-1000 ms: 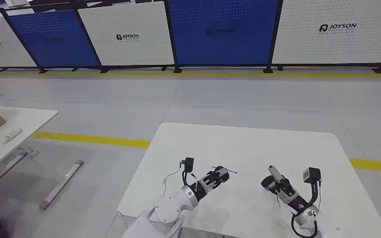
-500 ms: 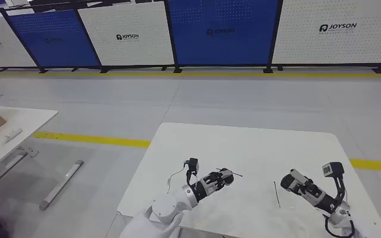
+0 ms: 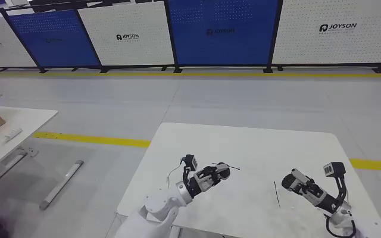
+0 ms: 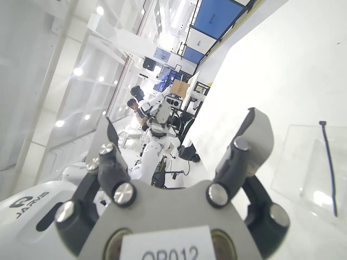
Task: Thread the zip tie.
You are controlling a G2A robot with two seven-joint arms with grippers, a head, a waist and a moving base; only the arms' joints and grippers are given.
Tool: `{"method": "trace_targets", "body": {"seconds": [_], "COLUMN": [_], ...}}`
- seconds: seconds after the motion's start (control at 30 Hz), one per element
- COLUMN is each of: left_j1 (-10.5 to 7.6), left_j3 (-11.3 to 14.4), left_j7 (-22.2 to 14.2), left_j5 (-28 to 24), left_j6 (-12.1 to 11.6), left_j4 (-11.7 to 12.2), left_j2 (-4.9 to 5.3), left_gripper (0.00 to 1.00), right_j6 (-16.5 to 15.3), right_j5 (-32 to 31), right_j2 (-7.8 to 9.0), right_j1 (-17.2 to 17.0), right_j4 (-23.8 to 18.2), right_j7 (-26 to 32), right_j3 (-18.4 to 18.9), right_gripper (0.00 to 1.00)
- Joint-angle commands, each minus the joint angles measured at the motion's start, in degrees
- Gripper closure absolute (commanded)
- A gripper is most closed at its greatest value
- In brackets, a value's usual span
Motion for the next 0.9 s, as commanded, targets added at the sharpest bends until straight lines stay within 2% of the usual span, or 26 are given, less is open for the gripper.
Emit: {"method": "trace_targets", "body": {"seconds": [0.0, 0.13, 0.2, 0.3, 0.47, 0.53, 0.6, 0.67, 0.87], "left_j1": [1.65, 5.33, 7.13, 9.45, 11.32, 11.37, 10.83, 9.54, 6.32], "left_j3": [-2.50, -6.89, -8.54, -10.00, -10.92, -10.55, -9.71, -8.28, -3.88], "left_j7": [-1.67, -3.86, -4.47, -5.34, -5.45, -3.76, -2.01, 0.85, 2.88], "left_j5": [-0.66, -0.99, -0.86, -1.02, 0.55, 2.53, 3.27, 5.97, 9.63], "left_j6": [-1.08, -2.52, -2.98, -3.62, -4.24, -3.87, -2.49, -1.28, 1.05], "left_j4": [-2.98, -9.13, -12.18, -15.49, -17.89, -17.52, -16.38, -14.07, -7.23], "left_j2": [0.48, 1.30, 1.60, 1.91, 2.22, 2.24, 2.17, 2.04, 1.73], "left_gripper": [1.00, 1.00, 1.00, 1.00, 1.00, 1.00, 1.00, 1.00, 1.00], "right_j6": [0.00, 0.00, 0.00, 0.00, 0.00, 0.00, 0.00, 0.00, 0.00], "right_j5": [0.00, 0.00, 0.00, 0.00, 0.00, 0.00, 0.00, 0.00, 0.00], "right_j2": [0.00, 0.00, 0.00, 0.00, 0.00, 0.00, 0.00, 0.00, 0.00], "right_j1": [0.00, 0.00, 0.00, 0.00, 0.00, 0.00, 0.00, 0.00, 0.00], "right_j4": [0.00, 0.00, 0.00, 0.00, 0.00, 0.00, 0.00, 0.00, 0.00], "right_j7": [0.00, 0.00, 0.00, 0.00, 0.00, 0.00, 0.00, 0.00, 0.00], "right_j3": [0.00, 0.00, 0.00, 0.00, 0.00, 0.00, 0.00, 0.00, 0.00], "right_gripper": [0.00, 0.00, 0.00, 0.00, 0.00, 0.00, 0.00, 0.00, 0.00]}}
